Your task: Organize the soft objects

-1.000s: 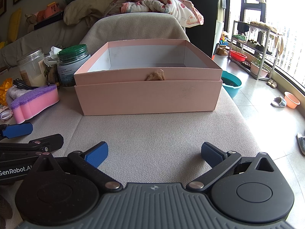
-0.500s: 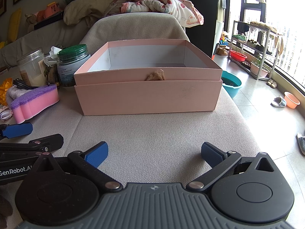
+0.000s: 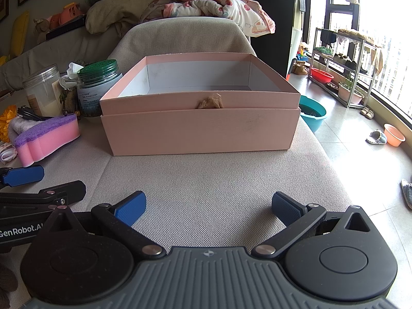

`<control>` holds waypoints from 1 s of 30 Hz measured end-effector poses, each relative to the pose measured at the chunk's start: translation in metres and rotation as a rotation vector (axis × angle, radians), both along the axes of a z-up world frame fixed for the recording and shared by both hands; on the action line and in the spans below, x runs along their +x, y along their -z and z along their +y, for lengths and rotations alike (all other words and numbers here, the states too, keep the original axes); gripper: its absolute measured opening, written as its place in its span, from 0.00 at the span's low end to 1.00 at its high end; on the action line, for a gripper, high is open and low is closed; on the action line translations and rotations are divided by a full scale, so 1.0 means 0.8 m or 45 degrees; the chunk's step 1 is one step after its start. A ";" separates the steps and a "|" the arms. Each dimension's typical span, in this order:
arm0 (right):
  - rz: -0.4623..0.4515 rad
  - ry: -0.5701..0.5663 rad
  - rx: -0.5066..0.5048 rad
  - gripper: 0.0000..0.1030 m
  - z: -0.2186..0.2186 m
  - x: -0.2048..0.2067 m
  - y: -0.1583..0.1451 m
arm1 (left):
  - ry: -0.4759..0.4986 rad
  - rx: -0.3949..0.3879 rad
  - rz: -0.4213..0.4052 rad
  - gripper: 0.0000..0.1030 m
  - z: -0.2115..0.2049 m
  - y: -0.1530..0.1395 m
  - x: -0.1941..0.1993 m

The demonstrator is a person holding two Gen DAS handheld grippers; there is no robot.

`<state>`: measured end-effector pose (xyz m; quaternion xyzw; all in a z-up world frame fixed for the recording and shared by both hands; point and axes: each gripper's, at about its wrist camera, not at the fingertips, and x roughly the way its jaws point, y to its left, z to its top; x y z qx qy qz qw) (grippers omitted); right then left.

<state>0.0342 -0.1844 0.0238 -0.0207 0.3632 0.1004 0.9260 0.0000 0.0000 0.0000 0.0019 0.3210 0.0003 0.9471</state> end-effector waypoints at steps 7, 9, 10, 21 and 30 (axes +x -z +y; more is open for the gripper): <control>0.022 -0.021 -0.006 1.00 -0.001 0.002 -0.006 | 0.001 -0.001 -0.001 0.77 0.000 0.000 0.000; 0.088 -0.053 -0.016 1.00 -0.002 0.010 -0.012 | 0.006 -0.007 -0.002 0.76 0.000 0.000 0.000; 0.100 -0.062 -0.023 1.00 -0.002 0.011 -0.014 | 0.009 -0.019 -0.003 0.76 0.001 0.000 -0.001; 0.103 -0.088 -0.028 1.00 -0.004 0.006 -0.014 | 0.160 -0.318 -0.039 0.74 0.047 -0.018 -0.015; 0.099 -0.106 -0.025 1.00 -0.004 0.008 -0.014 | 0.136 -0.445 -0.307 0.74 0.126 -0.095 -0.043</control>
